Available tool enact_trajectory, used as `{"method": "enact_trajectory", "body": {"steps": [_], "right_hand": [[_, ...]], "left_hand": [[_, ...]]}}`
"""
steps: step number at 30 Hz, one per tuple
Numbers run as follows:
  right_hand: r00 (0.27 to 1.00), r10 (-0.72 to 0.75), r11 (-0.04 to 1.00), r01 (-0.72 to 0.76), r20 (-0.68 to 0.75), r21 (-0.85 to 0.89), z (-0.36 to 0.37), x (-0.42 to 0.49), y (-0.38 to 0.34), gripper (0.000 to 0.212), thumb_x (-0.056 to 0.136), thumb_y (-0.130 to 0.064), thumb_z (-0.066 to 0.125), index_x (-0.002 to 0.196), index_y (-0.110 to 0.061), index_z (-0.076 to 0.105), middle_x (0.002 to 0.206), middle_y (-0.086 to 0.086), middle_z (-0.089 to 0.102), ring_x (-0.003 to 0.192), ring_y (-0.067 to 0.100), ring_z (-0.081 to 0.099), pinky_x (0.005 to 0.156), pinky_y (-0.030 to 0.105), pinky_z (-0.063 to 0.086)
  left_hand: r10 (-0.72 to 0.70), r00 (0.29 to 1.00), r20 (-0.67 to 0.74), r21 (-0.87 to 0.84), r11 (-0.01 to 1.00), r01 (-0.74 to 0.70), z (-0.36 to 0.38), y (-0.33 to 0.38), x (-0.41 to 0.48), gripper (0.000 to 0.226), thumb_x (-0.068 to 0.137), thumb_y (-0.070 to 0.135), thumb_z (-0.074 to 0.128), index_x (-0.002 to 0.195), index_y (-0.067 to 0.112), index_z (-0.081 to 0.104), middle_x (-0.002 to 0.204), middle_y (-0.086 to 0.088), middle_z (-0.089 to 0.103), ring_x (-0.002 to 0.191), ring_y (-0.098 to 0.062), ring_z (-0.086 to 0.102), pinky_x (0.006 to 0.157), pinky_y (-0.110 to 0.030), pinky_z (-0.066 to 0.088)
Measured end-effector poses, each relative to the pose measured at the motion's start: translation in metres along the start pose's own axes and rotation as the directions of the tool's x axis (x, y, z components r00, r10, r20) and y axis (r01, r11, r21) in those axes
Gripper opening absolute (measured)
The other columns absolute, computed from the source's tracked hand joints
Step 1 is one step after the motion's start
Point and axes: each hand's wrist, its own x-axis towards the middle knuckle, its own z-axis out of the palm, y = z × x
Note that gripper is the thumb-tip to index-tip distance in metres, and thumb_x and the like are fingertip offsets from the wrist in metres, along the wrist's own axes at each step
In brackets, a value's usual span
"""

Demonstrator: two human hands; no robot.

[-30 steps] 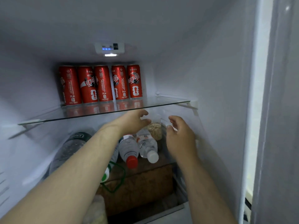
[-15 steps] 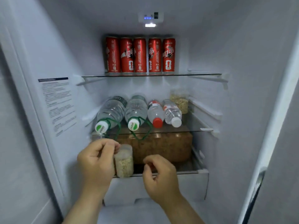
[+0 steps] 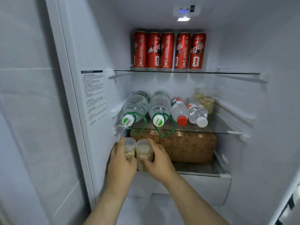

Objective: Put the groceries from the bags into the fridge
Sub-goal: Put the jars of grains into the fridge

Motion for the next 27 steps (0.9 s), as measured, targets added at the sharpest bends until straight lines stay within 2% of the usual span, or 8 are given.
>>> {"method": "enact_trajectory", "body": {"steps": [3,6,10,13,17,21,23,27], "right_hand": [[1.0,0.004,1.0,-0.004,-0.013,0.004,0.0,0.006,-0.003,0.066,0.084,-0.022,0.074,0.143,-0.026,0.044,0.131,-0.002,0.048,0.111,-0.002,0.04,0.081,-0.008,0.027],[0.999,0.028,0.999,-0.027,-0.036,0.034,-0.003,0.005,-0.004,0.063,0.083,-0.019,0.075,0.14,-0.026,0.047,0.125,-0.007,0.046,0.111,-0.001,0.041,0.08,-0.006,0.029],[0.994,0.054,0.998,-0.051,-0.095,0.031,-0.015,-0.004,0.004,0.058,0.08,-0.021,0.077,0.128,-0.039,0.05,0.123,-0.011,0.046,0.111,0.0,0.045,0.084,0.001,0.034],[0.987,0.071,0.997,-0.068,-0.142,0.03,-0.025,-0.014,0.005,0.06,0.078,-0.024,0.079,0.13,-0.036,0.051,0.124,-0.015,0.049,0.114,-0.001,0.047,0.094,0.01,0.039],[0.98,0.087,0.995,-0.075,-0.177,0.073,-0.045,-0.032,0.003,0.058,0.075,-0.025,0.08,0.123,-0.042,0.053,0.12,-0.023,0.058,0.113,-0.004,0.054,0.095,0.021,0.049],[0.964,0.106,0.992,-0.088,-0.243,0.087,-0.074,-0.056,-0.005,0.055,0.075,-0.022,0.081,0.106,-0.055,0.051,0.11,-0.029,0.061,0.106,-0.011,0.056,0.087,0.017,0.051],[0.955,0.102,0.993,-0.083,-0.279,0.078,-0.087,-0.069,-0.008,0.055,0.074,-0.022,0.081,0.108,-0.055,0.052,0.11,-0.032,0.06,0.106,-0.012,0.056,0.086,0.015,0.05],[0.903,0.12,0.991,-0.081,-0.412,0.11,-0.111,-0.094,-0.011,0.061,0.071,-0.032,0.08,0.125,-0.045,0.054,0.121,-0.024,0.061,0.113,-0.002,0.058,0.095,0.031,0.054]], "left_hand": [[0.064,0.998,0.008,0.149,0.987,-0.064,0.009,-0.005,-0.002,0.062,0.074,0.005,0.068,0.133,0.009,0.052,0.123,-0.018,0.047,0.109,-0.038,0.054,0.088,-0.04,0.05],[0.09,0.996,0.018,0.221,0.971,-0.092,0.014,-0.013,-0.002,0.056,0.068,0.001,0.072,0.122,0.006,0.058,0.111,-0.018,0.048,0.098,-0.04,0.055,0.082,-0.042,0.052],[0.111,0.994,0.023,0.251,0.961,-0.113,0.018,-0.013,0.001,0.052,0.072,0.011,0.075,0.119,0.01,0.053,0.118,-0.018,0.054,0.1,-0.039,0.058,0.075,-0.043,0.053],[0.04,0.999,0.028,0.158,0.987,-0.043,0.02,-0.012,0.006,0.055,0.078,0.019,0.075,0.126,0.012,0.048,0.126,-0.014,0.051,0.108,-0.036,0.056,0.078,-0.041,0.051],[-0.011,0.998,0.055,-0.003,1.0,0.012,0.017,-0.014,0.01,0.053,0.079,0.02,0.073,0.127,0.016,0.05,0.124,-0.012,0.05,0.111,-0.032,0.053,0.089,-0.036,0.046],[0.055,0.993,0.1,-0.126,0.991,-0.043,0.012,0.006,-0.001,0.053,0.074,0.021,0.08,0.12,0.024,0.054,0.12,0.001,0.054,0.113,-0.018,0.05,0.088,-0.027,0.041],[0.095,0.987,0.128,-0.21,0.975,-0.066,0.009,0.022,-0.008,0.054,0.072,0.02,0.082,0.113,0.037,0.05,0.116,0.009,0.054,0.109,-0.011,0.051,0.089,-0.029,0.043],[0.213,0.955,0.208,-0.314,0.939,-0.141,0.001,0.055,-0.02,0.056,0.068,0.025,0.084,0.102,0.053,0.049,0.112,0.026,0.056,0.105,0.001,0.055,0.09,-0.03,0.049]]}}
